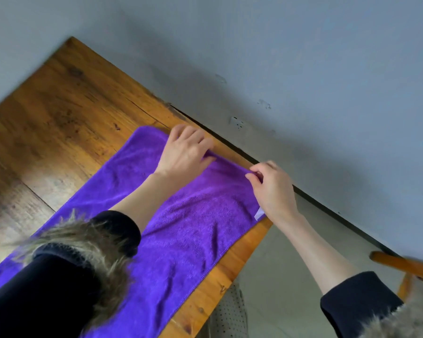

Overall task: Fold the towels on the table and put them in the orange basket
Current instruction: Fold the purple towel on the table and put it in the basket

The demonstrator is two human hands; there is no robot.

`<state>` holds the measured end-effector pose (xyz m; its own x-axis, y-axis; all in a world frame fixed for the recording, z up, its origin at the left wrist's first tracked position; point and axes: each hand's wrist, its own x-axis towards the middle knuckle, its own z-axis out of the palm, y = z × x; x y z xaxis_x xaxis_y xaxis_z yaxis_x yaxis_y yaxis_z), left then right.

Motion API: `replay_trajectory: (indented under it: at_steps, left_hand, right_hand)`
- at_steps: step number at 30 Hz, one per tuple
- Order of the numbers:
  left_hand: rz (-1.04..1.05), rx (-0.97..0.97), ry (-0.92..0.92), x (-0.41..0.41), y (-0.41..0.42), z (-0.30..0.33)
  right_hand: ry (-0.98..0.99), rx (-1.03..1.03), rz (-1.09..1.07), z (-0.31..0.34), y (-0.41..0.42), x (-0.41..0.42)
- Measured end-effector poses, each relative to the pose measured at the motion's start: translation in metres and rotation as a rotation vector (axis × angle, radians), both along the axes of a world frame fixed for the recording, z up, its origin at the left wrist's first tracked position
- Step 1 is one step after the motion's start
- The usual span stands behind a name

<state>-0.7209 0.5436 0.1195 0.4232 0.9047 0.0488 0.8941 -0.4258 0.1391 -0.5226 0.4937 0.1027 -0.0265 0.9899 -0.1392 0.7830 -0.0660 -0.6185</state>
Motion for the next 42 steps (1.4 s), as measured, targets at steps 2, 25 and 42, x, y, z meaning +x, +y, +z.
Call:
replay_trajectory:
  at_steps: [2, 25, 42]
  left_hand:
    - [0.067, -0.013, 0.089, -0.014, 0.006, 0.003]
    - [0.296, 0.089, 0.238, -0.065, 0.051, 0.029]
    - [0.910, 0.017, -0.901, -0.082, 0.052, 0.108]
  right_hand:
    - [-0.012, -0.038, -0.038, -0.001, 0.003, 0.011]
    - [-0.251, 0.047, -0.286, 0.005, 0.080, 0.044]
    - [0.201, 0.079, -0.414, 0.078, 0.064, 0.012]
